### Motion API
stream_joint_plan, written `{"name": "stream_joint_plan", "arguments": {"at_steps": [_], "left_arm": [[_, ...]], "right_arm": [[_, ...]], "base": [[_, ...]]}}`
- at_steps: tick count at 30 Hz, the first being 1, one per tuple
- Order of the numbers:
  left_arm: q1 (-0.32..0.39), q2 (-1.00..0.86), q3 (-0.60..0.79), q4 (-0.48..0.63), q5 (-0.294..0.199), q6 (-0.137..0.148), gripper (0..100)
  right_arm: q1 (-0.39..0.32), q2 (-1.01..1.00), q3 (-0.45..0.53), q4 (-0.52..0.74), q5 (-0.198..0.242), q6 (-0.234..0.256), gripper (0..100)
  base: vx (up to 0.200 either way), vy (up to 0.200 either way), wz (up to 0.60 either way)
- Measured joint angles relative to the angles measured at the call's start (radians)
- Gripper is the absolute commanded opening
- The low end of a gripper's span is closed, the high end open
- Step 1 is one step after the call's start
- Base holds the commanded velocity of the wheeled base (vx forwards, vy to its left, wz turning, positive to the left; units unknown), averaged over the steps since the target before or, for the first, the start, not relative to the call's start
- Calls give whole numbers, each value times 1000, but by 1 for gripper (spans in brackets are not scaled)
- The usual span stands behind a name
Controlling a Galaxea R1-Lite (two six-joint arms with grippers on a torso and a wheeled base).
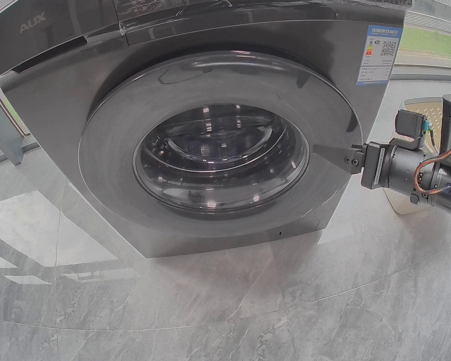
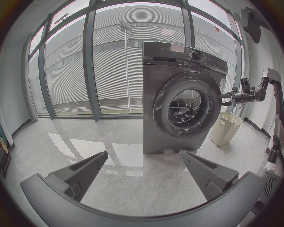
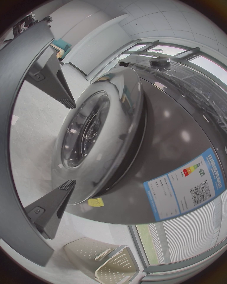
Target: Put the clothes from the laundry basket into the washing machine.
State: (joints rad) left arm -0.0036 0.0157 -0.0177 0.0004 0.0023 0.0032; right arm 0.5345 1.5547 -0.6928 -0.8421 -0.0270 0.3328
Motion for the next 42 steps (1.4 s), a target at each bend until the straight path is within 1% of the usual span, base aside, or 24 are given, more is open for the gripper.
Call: {"name": "stream_joint_plan", "arguments": {"at_steps": [7,8,9,12,15,18,21,23,29,32,37,42], "left_arm": [[1,0,0,0,0,1,100],[1,0,0,0,0,1,100],[0,0,0,0,0,1,100],[1,0,0,0,-2,1,100],[0,0,0,0,-4,0,100],[1,0,0,0,-5,-1,100],[0,0,0,0,-6,-1,100],[0,0,0,0,-6,-2,100],[-1,0,0,0,-6,-3,100],[-1,0,0,0,-6,-3,100],[-1,0,0,0,-6,-3,100],[-1,0,0,0,-6,-3,100]], "right_arm": [[-10,19,-26,20,2,6,100],[-15,24,-31,27,-3,7,100],[-21,27,-40,23,-17,6,100],[-32,31,-49,34,-23,10,100],[-37,29,-44,30,-27,10,100],[-37,9,-10,10,-38,3,100],[-23,-29,57,-24,-48,-9,100],[2,-66,127,-25,-46,-18,100],[77,-201,335,-2,-26,-66,100],[93,-290,410,5,-17,-98,100],[84,-449,498,14,-9,-144,100],[18,-610,564,53,-5,-191,100]], "base": [[0,0,0],[0,0,0],[0,0,0],[0,0,0],[0,0,0],[0,0,0],[0,0,0],[0,0,0],[0,0,0],[0,0,0],[0,0,0],[0,0,0]]}}
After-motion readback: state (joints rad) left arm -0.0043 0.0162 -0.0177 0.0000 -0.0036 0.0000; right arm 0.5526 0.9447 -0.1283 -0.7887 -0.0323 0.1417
